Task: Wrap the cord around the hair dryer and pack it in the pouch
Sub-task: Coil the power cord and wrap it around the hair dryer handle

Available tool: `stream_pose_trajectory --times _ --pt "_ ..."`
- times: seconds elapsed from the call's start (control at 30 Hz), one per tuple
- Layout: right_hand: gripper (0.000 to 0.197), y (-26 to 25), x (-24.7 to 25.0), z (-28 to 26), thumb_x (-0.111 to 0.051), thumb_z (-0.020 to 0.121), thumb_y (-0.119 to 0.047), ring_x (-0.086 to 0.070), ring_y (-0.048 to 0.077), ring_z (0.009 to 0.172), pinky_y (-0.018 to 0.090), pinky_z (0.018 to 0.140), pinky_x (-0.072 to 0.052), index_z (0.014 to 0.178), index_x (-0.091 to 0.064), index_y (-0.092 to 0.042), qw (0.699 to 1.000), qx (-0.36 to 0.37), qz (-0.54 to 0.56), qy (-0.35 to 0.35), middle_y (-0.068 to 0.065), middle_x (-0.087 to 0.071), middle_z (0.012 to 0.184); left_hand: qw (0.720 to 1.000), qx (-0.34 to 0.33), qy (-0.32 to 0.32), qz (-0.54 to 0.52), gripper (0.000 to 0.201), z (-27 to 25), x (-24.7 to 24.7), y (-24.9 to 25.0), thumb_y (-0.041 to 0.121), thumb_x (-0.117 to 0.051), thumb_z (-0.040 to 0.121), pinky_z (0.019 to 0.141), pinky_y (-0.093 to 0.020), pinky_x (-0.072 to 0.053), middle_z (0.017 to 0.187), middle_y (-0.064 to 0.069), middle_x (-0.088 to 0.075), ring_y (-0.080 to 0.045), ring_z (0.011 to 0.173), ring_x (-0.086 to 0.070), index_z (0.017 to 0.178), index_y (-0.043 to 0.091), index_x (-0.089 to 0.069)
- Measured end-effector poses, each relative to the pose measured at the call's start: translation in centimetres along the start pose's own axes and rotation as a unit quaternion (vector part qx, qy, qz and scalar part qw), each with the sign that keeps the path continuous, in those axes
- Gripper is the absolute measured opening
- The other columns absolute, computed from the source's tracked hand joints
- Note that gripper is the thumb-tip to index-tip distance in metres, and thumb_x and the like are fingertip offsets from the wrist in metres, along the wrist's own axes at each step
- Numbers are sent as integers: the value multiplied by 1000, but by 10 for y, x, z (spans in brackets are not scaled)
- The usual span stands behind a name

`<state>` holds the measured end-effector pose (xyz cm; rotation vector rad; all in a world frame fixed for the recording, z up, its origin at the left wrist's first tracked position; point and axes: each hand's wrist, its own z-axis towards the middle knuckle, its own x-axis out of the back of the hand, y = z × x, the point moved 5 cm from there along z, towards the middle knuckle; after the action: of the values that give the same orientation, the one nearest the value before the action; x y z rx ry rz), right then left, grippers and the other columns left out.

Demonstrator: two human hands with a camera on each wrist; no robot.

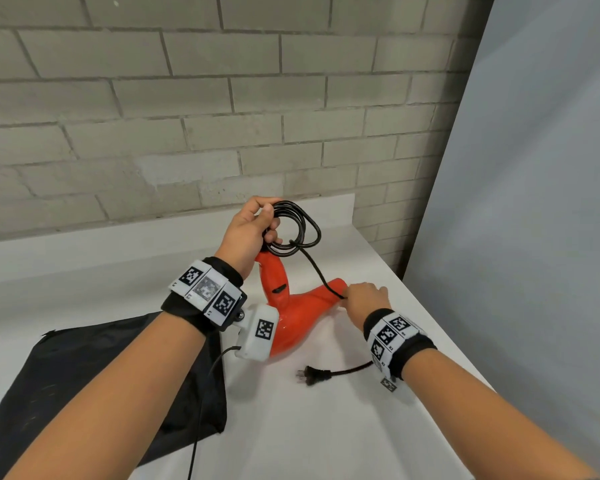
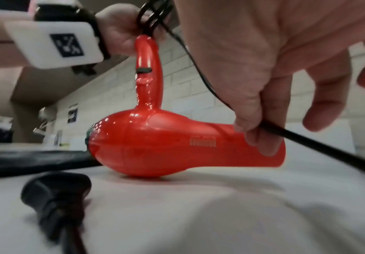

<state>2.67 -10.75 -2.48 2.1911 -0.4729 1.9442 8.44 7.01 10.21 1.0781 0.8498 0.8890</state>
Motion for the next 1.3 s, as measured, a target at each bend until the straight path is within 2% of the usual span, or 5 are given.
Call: stream_pose_trajectory --times 0.13,0.33,0.57,0.93,1.3 --pt "44 -21 24 -3 -43 86 -8 -51 23 116 32 100 -40 126 -50 -26 968 107 224 36 1 -59 124 1000 -3 -29 12 21 -3 -8 2 11 -34 97 53 -15 -46 64 1 -38 -1 39 -36 90 19 -52" --pt "30 -55 90 -43 -43 77 -11 -59 1 89 12 79 -46 101 -56 -25 684 248 667 160 -6 -62 98 999 -6 -37 -2 20 -3 -13 3 9 -35 96 56 -19 -44 66 -1 -41 0 42 -41 89 19 -51" --pt "27 -51 99 -61 -43 85 -22 -57 -2 81 15 77 -49 110 -52 -19 620 270 693 251 -4 -56 90 1000 -15 -22 -1 20 -2 -8 3 8 -36 96 55 -17 -47 67 -1 -43 0 44 -43 89 19 -51" --pt "72 -73 90 -37 -71 66 -27 -43 10 125 30 108 -31 123 -27 -34 739 261 615 87 1 -47 130 995 27 -89 -39 21 1 -7 3 10 -37 95 50 -15 -34 58 8 -49 -2 45 -38 85 21 -53" --pt "17 -44 62 -23 -41 95 -12 -44 2 55 8 58 -36 102 -57 -10 857 240 434 140 -10 -43 64 990 38 -131 -36 14 0 -5 4 20 -40 85 61 -20 -35 53 13 -39 -2 46 -35 87 23 -53"
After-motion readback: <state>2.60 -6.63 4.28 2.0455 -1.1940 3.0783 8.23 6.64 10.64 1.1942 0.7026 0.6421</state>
